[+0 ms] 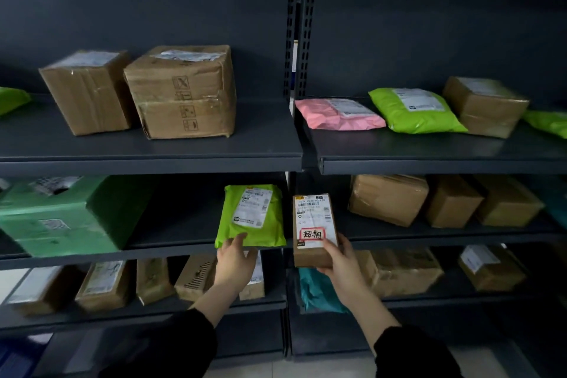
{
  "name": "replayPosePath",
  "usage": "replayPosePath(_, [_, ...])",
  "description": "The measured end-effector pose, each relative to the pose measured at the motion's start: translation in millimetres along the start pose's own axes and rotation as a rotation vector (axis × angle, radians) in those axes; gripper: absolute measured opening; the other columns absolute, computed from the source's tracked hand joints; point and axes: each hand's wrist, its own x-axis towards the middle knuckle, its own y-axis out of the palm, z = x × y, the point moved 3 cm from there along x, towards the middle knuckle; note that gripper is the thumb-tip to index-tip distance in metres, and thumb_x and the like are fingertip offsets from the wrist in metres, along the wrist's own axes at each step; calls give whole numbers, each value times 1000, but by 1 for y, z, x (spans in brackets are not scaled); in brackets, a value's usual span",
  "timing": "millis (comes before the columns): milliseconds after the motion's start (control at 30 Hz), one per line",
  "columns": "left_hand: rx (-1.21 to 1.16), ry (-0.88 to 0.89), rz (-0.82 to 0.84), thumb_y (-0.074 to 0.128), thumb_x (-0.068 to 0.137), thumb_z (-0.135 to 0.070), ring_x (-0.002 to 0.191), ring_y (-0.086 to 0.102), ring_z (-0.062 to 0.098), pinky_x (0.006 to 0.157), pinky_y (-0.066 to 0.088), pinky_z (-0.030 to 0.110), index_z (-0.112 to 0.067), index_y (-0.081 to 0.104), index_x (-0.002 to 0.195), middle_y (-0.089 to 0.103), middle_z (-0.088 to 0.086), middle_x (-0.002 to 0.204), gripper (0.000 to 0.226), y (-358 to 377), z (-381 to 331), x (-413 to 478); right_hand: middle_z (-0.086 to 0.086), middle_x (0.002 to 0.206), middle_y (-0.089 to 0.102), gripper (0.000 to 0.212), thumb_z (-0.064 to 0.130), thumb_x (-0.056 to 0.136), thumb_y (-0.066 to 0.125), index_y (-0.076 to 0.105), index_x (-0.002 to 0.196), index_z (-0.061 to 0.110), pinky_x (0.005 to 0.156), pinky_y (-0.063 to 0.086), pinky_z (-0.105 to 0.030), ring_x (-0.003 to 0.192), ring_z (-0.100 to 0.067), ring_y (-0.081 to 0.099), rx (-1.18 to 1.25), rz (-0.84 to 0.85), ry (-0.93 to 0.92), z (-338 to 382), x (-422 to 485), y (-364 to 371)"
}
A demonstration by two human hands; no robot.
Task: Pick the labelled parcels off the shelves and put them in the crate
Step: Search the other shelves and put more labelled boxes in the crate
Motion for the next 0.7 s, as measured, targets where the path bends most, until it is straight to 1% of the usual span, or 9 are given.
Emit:
replayPosePath(67, [-190, -20, 91, 50, 95, -28, 126, 45, 30, 98, 38, 33, -11, 36, 142, 47, 14, 139, 51, 9, -10, -12, -12, 117, 60, 42, 11, 91, 55, 41, 130, 20, 72, 50, -34, 94, -21, 61, 45, 20, 8, 1, -10, -4])
replayPosePath(200, [-537, -76, 233, 52, 95, -26, 130, 45, 26, 100, 33, 26, -2, 38, 139, 48, 13, 140, 52, 32, -44, -35, -7, 109, 64, 45, 11, 90, 56, 43, 132, 17, 77, 50, -37, 97, -22, 62, 52, 39, -4, 4, -26, -18])
replayPosePath(300, [-632, -64, 335, 51, 94, -29, 101, 60, 16, 85, 45, 26, -10, 54, 119, 62, 4, 114, 31, 46, -66, -44, -2, 103, 63, 40, 10, 90, 56, 45, 128, 15, 86, 50, -41, 96, -20, 62, 26, 53, -50, 13, -37, -32])
replayPosePath(367, [-678, -78, 407, 60, 86, -42, 94, 62, 15, 81, 48, 28, -12, 59, 114, 67, 0, 102, 41, 56, -75, -45, -6, 108, 64, 35, 9, 90, 54, 47, 124, 17, 83, 52, -40, 97, -21, 62, 25, 69, -67, 19, -41, -42])
replayPosePath(467, [-715, -78, 478, 74, 60, -56, 102, 65, 23, 97, 49, 43, -14, 64, 110, 72, 5, 105, 66, 74, -83, -43, -11, 112, 65, 31, 10, 92, 52, 49, 121, 20, 79, 53, -37, 101, -24, 61, 30, 80, -58, 27, -41, -58])
replayPosePath(500, [-733, -94, 486, 75, 61, -52, 102, 66, 24, 98, 48, 45, -14, 64, 108, 72, 7, 104, 62, 79, -88, -44, -10, 112, 65, 31, 12, 92, 53, 49, 121, 21, 79, 52, -36, 103, -24, 61, 22, 81, -52, 29, -40, -64])
replayPosePath(567, [-793, -137, 469, 75, 76, -31, 94, 67, 25, 93, 51, 42, -10, 67, 101, 74, 8, 95, 34, 91, -97, -44, -7, 116, 62, 31, 17, 91, 56, 50, 120, 24, 81, 52, -35, 105, -22, 59, -45, 84, -53, 34, -35, -78])
replayPosePath(633, [-852, -167, 411, 69, 82, -16, 79, 67, 21, 76, 54, 34, -5, 68, 94, 75, 8, 82, 17, 102, -105, -42, -3, 122, 57, 28, 25, 89, 59, 52, 115, 30, 80, 50, -32, 107, -19, 56, -150, 80, -50, 42, -29, -95])
replayPosePath(700, [-904, -186, 329, 66, 83, -10, 69, 68, 18, 61, 54, 27, 0, 67, 95, 74, 9, 78, 16, 109, -114, -36, -1, 126, 53, 30, 30, 89, 59, 49, 117, 31, 80, 46, -30, 109, -17, 53, -215, 49, -48, 58, -19, -116])
